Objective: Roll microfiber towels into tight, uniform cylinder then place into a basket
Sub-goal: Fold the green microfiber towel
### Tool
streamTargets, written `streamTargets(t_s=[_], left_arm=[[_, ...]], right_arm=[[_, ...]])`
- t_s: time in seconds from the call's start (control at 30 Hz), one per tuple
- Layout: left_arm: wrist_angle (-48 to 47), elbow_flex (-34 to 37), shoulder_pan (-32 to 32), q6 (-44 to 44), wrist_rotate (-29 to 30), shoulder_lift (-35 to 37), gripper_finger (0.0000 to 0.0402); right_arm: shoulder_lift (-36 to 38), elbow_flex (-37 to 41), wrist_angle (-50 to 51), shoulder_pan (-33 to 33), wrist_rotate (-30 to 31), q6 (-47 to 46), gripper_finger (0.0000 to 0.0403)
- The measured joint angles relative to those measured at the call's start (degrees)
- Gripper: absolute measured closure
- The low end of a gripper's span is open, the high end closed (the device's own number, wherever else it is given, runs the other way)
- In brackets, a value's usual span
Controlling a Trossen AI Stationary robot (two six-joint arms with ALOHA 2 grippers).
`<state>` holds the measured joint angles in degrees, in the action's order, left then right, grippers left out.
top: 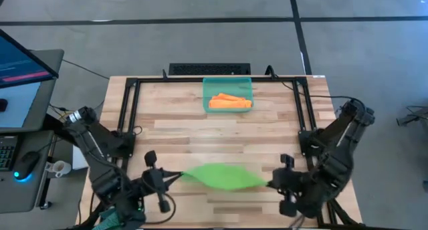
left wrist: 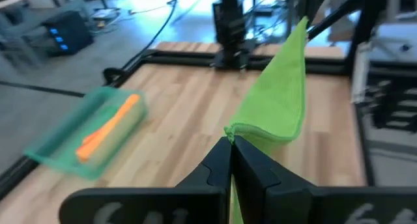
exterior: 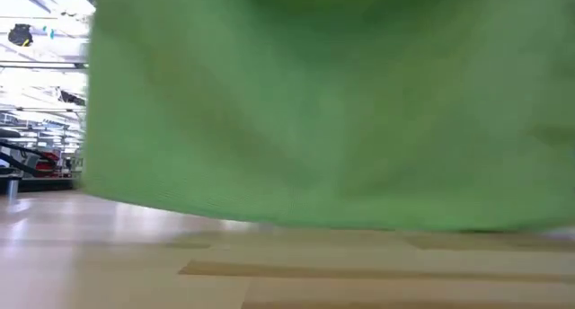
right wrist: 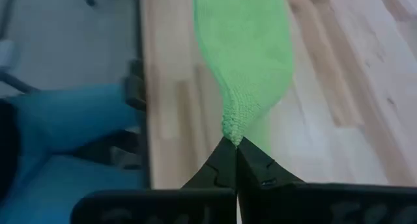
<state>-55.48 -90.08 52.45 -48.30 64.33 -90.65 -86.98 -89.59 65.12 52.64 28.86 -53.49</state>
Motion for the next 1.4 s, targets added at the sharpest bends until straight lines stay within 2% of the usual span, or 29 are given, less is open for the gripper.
streamTargets(t_s=[0.2,0.37,0.63,0.87,1.0,1.13,1.27,1.4], left_arm=[[-0.7,-2.2,1.2,-0.4,0.0,0.0,0.0401],[-2.6,3.0,-0.9,-7.3,-2.6,-1.5,0.0401],[-2.6,15.5,-6.4,-13.6,-3.7,-4.4,0.0401],[0.0,26.2,-12.5,-17.4,-0.8,-6.2,0.0401],[6.3,31.3,-16.2,-14.9,-0.5,-6.2,0.0401],[7.0,34.0,-19.6,-13.6,-0.2,-6.2,0.0401],[6.3,33.7,-21.7,-10.3,0.0,-6.2,0.0401],[5.9,30.3,-21.9,-5.8,0.0,-6.1,0.0401]], right_arm=[[0.0,-1.6,1.8,2.8,5.1,-0.1,0.0395],[-0.4,0.7,10.0,1.4,7.1,-7.4,0.0395],[-0.5,13.6,12.0,-3.3,6.1,-17.7,0.0396],[-0.5,25.8,5.4,-7.3,3.5,-21.1,0.0396],[-0.5,30.0,1.0,-9.4,4.0,-21.1,0.0396],[-0.5,33.1,-0.8,-11.3,4.4,-19.7,0.0396],[-0.5,33.6,-0.7,-13.1,4.2,-17.4,0.0396],[-0.3,31.7,1.1,-13.9,4.2,-15.0,0.0396]])
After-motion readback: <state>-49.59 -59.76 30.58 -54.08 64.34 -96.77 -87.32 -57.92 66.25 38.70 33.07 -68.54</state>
